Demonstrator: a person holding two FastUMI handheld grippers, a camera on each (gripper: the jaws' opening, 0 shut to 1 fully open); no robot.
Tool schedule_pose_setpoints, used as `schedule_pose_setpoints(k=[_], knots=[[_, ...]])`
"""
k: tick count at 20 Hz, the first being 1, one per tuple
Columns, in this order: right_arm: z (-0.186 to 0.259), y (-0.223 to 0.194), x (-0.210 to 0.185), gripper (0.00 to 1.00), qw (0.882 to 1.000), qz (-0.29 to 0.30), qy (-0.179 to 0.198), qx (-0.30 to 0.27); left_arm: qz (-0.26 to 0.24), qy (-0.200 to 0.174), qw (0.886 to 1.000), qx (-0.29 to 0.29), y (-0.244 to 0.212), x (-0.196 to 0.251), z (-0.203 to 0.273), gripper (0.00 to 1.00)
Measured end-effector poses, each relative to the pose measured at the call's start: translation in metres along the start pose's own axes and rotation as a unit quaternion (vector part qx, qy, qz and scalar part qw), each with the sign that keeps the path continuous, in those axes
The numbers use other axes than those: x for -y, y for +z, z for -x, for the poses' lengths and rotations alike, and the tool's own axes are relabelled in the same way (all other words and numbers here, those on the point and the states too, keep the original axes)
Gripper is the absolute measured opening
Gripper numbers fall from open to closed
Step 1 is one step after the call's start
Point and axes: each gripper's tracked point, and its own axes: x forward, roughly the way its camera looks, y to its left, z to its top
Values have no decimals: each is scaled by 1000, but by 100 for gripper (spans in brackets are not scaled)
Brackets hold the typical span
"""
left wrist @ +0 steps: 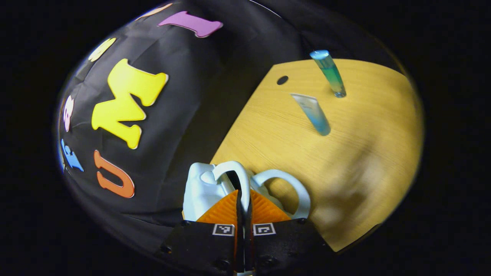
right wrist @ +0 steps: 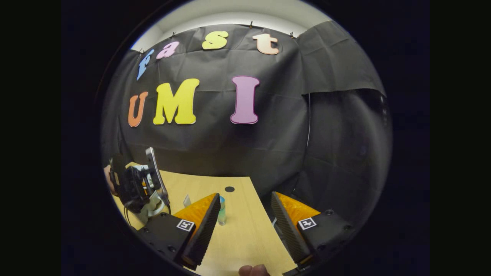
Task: First open the suitcase, pack the skin care products into it, and then close the suitcase.
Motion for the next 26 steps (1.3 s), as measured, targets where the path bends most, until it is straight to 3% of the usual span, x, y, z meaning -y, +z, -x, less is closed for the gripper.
schedule_pose_setpoints(k=[7,11,14,17,20,24,26], knots=[[-7,24,-56,79,999,20,45,4,112,69,990,58,-32,-125,38,3],[-9,35,-93,79,998,23,64,3,198,149,966,76,-113,-225,36,3],[-10,34,-124,79,996,35,82,-4,242,180,950,77,-192,-266,32,3],[-10,31,-148,79,993,59,98,-12,296,174,935,90,-269,-283,12,3],[-11,27,-161,80,991,83,101,-18,356,145,920,76,-339,-279,-29,3],[-18,9,-169,80,989,102,97,-50,467,90,879,41,-402,-235,-91,3],[-23,6,-171,80,988,105,95,-58,500,60,864,9,-423,-201,-111,3]])
